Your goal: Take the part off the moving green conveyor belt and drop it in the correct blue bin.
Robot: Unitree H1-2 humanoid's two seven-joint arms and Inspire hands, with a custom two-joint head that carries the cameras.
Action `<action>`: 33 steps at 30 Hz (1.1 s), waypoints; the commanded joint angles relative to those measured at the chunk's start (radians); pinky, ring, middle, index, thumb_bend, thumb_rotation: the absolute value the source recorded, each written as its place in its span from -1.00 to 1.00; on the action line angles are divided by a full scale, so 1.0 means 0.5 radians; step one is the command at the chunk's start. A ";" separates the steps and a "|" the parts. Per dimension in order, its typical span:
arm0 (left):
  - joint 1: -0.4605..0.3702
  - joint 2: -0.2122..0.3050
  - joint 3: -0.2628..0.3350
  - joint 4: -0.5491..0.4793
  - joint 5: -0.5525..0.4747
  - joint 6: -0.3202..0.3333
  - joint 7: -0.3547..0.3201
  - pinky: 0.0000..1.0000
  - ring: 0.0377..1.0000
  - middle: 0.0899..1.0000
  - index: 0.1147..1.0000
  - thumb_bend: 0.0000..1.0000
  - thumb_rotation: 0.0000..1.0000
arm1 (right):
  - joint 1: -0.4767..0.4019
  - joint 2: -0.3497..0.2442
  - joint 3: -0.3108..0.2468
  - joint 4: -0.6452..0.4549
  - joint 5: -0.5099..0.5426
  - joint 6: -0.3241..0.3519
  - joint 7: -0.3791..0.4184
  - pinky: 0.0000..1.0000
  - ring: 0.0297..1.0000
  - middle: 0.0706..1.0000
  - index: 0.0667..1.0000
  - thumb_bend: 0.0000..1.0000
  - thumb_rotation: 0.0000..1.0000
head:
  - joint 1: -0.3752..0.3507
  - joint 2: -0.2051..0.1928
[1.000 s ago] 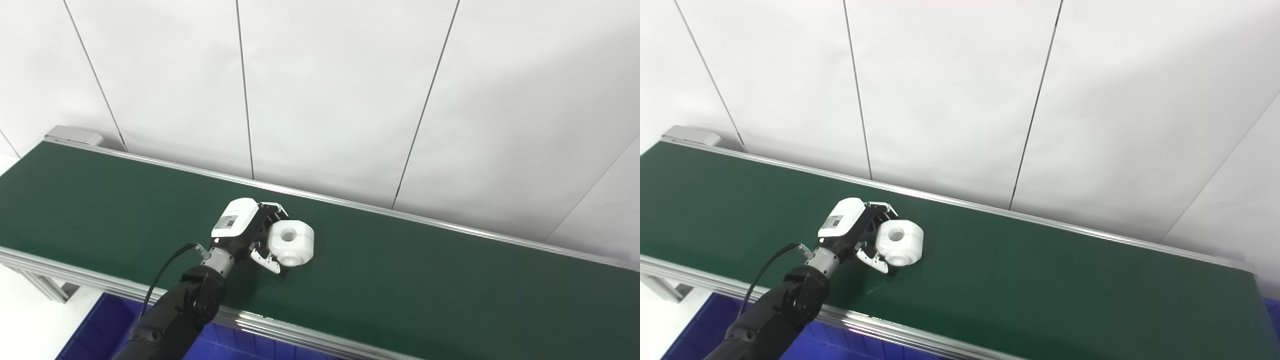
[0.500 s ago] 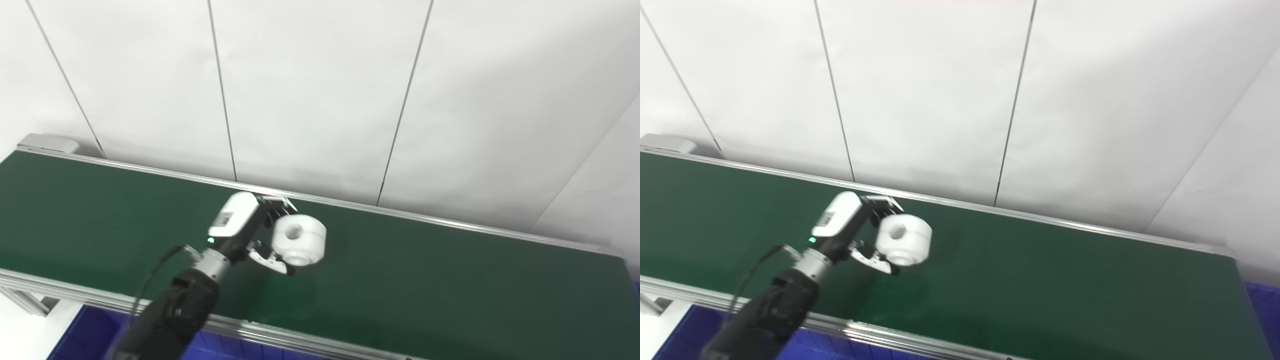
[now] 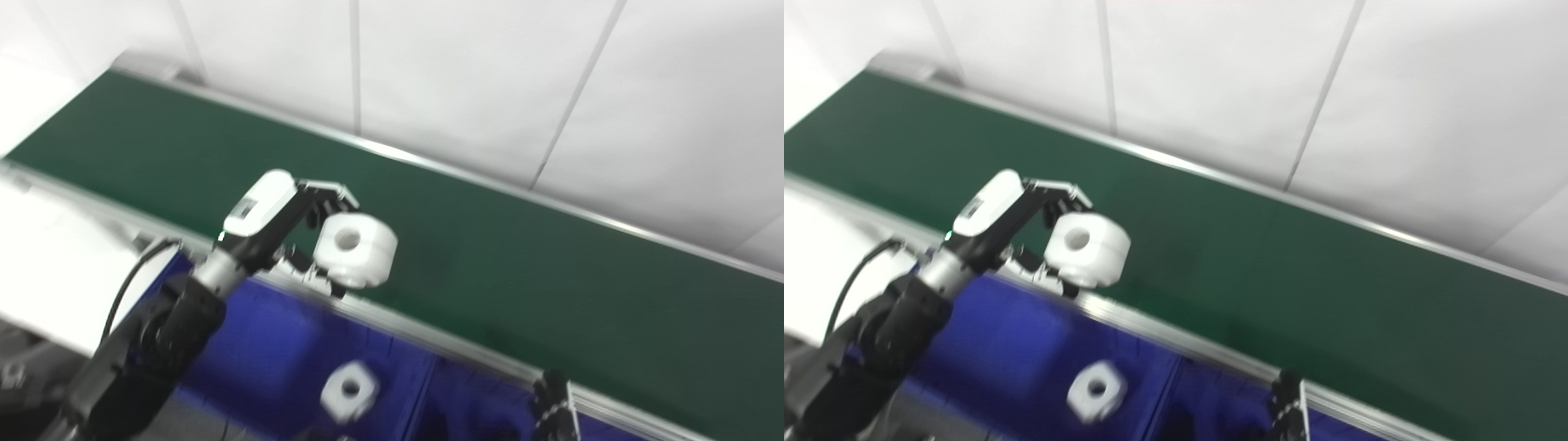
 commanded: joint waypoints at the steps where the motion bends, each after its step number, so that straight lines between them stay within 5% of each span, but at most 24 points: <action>1: 0.078 0.006 0.027 -0.139 0.033 -0.012 -0.014 -0.33 -0.25 -0.18 -0.13 0.04 -1.00 | -0.006 -0.034 -0.036 -0.071 0.078 0.011 0.038 1.00 1.00 0.98 1.00 0.59 1.00 | 0.063 0.019; 9: 0.376 -0.074 -0.007 -0.319 0.190 -0.010 -0.118 -0.34 -0.24 -0.15 -0.15 0.04 -1.00 | -0.056 -0.109 -0.122 -0.076 0.227 0.020 0.091 1.00 0.98 0.92 1.00 0.59 1.00 | 0.193 0.033; 16: 0.429 -0.144 -0.076 -0.280 0.370 -0.036 -0.160 -0.33 -0.22 -0.11 -0.18 0.04 -1.00 | -0.086 -0.147 -0.166 -0.053 0.302 0.012 0.136 0.96 0.97 0.92 1.00 0.55 1.00 | 0.228 0.010; 26: 0.587 -0.011 0.054 -0.344 0.514 0.014 -0.317 -0.30 -0.21 -0.13 -0.16 0.05 -1.00 | -0.092 -0.147 -0.188 0.020 0.335 -0.048 0.199 0.92 0.94 0.90 1.00 0.55 0.99 | 0.195 -0.041; 33: 0.680 0.161 0.215 -0.358 0.666 -0.062 -0.368 -0.29 -0.23 -0.14 -0.15 0.05 -1.00 | -0.070 -0.142 -0.185 0.028 0.300 -0.060 0.207 0.92 0.91 0.85 1.00 0.59 0.97 | 0.162 -0.030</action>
